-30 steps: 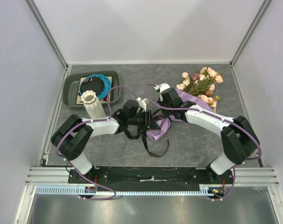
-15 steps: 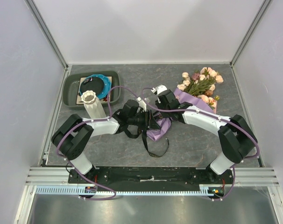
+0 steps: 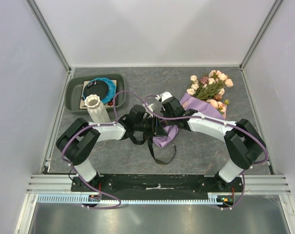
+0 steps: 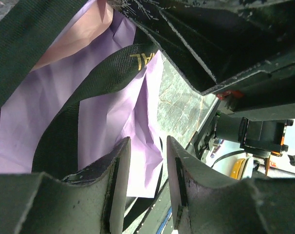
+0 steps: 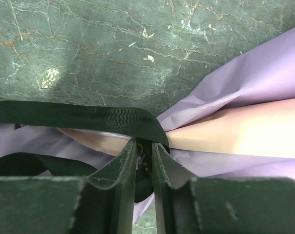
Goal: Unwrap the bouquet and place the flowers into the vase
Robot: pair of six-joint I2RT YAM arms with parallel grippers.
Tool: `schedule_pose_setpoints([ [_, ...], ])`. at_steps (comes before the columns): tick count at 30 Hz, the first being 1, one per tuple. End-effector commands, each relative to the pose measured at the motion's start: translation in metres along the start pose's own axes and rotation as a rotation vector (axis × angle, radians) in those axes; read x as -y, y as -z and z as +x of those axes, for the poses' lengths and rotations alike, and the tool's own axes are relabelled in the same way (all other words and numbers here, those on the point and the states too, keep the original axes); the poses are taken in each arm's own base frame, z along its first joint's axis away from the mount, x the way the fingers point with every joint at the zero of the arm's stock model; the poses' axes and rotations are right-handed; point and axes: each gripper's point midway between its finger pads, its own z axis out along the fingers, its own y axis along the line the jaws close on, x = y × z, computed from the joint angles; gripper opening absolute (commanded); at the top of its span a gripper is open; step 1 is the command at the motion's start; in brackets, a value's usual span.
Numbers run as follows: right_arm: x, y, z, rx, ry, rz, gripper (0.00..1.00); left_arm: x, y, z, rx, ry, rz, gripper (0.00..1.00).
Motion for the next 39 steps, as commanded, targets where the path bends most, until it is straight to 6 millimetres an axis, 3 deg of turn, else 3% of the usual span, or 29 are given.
schedule_pose_setpoints([
  [1, 0.006, 0.008, -0.021, 0.062, -0.028, 0.032, 0.21, 0.002, -0.004, -0.002, 0.009, 0.005, 0.021, 0.42],
  [8, 0.010, 0.027, -0.051, 0.144, -0.070, 0.027, 0.05, -0.005, -0.007, 0.001, 0.004, 0.015, 0.008, 0.42],
  [21, 0.019, 0.049, -0.082, 0.201, -0.116, 0.049, 0.01, -0.014, -0.010, 0.005, 0.000, 0.027, -0.016, 0.42],
  [25, 0.020, 0.051, -0.089, 0.205, -0.121, 0.044, 0.07, -0.016, -0.009, 0.006, 0.000, 0.029, -0.019, 0.42],
  [36, 0.008, 0.023, -0.051, 0.107, -0.105, 0.002, 0.09, -0.015, -0.010, 0.006, -0.002, 0.021, -0.014, 0.43],
  [39, 0.003, 0.024, -0.049, 0.109, -0.092, -0.032, 0.28, -0.014, -0.010, 0.006, -0.004, 0.021, -0.012, 0.43],
])
